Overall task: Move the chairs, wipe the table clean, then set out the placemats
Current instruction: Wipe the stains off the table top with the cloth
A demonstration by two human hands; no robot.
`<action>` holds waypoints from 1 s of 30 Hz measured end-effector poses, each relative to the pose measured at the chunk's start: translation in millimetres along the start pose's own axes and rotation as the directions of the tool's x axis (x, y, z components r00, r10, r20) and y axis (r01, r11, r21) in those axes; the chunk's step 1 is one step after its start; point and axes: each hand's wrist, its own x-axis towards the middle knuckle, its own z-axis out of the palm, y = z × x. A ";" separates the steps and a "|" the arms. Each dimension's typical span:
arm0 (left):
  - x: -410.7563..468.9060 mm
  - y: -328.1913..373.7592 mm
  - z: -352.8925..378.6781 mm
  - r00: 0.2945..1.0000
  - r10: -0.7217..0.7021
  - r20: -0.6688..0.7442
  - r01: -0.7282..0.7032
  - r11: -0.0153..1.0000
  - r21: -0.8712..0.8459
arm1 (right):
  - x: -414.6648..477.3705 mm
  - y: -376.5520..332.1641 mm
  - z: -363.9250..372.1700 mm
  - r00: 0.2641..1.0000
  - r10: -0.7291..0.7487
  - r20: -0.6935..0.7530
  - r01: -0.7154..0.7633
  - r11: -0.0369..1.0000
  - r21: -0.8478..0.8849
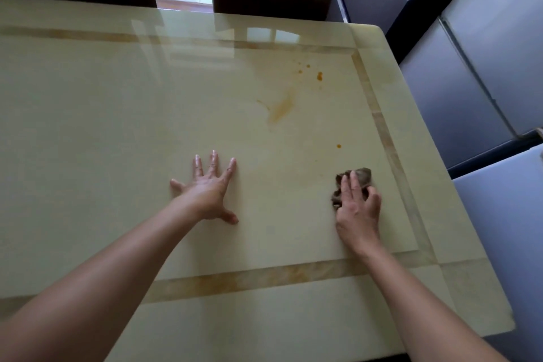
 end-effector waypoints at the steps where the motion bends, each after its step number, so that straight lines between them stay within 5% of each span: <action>1: 0.8 0.6 0.7 1.000 0.000 -0.002 0.000 1.000 0.003 | 2.9 -3.8 3.9 1.000 0.007 0.020 -0.007 1.000 0.002; 7: 2.3 1.9 0.1 1.000 0.001 0.001 -0.001 1.000 -0.003 | -24.1 -81.0 4.5 0.972 -0.234 -0.030 0.230 0.969 -0.094; 10: 3.3 1.9 1.1 1.000 -0.004 0.004 0.004 1.000 -0.004 | -33.5 -124.1 4.4 0.920 -0.390 -0.045 0.391 0.920 0.026; 15: 3.7 -0.2 2.3 1.000 -0.001 -0.001 0.001 1.000 -0.009 | 4.3 -125.4 -18.5 0.868 -0.495 -0.035 0.496 0.869 -0.001; 20: 2.9 -1.4 1.9 1.000 0.002 0.006 -0.002 1.000 -0.015 | 47.9 -64.8 -33.0 0.985 -0.173 -0.024 0.172 0.985 -0.026; 24: 2.9 -1.1 1.8 1.000 0.001 0.005 -0.001 1.000 -0.013 | 56.5 -14.7 -36.8 0.999 0.039 -0.023 -0.039 0.999 -0.019; 30: 4.3 -0.4 2.1 1.000 -0.015 0.004 0.015 1.000 -0.027 | 70.5 -16.5 -29.9 1.000 0.013 0.018 -0.014 0.999 0.036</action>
